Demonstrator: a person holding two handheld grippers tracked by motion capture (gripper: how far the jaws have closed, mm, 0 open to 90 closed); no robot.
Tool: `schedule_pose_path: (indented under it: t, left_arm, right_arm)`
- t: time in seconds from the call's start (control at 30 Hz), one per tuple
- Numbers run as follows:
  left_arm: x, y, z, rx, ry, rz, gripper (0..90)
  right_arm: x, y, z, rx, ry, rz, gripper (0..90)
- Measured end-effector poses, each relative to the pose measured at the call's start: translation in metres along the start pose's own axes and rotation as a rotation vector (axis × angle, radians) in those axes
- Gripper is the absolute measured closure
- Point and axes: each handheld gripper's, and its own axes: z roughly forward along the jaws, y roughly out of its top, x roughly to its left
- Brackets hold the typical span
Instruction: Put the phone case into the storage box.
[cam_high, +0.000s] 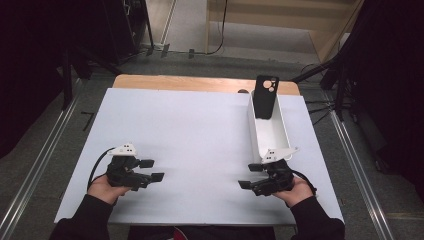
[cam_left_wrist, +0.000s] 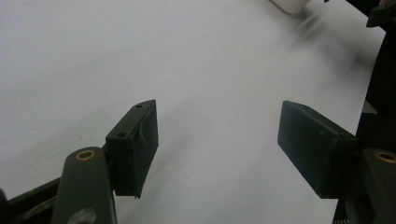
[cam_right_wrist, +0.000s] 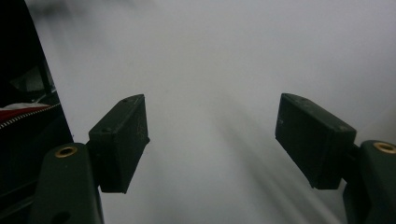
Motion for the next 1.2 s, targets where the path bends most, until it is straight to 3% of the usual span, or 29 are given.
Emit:
schedule_pose_path:
  t: [0.6,1.2]
  left_arm:
    - [0.0,0.0,-0.001,0.003,0.001,0.006,28.5]
    - [-0.001,0.0,0.001,0.01,-0.002,0.014,28.5]
  right_arm:
    - [-0.011,-0.022,-0.005,0.002,-0.041,0.034,22.9]
    - [-0.018,-0.026,-0.005,-0.006,-0.067,0.026,22.7]
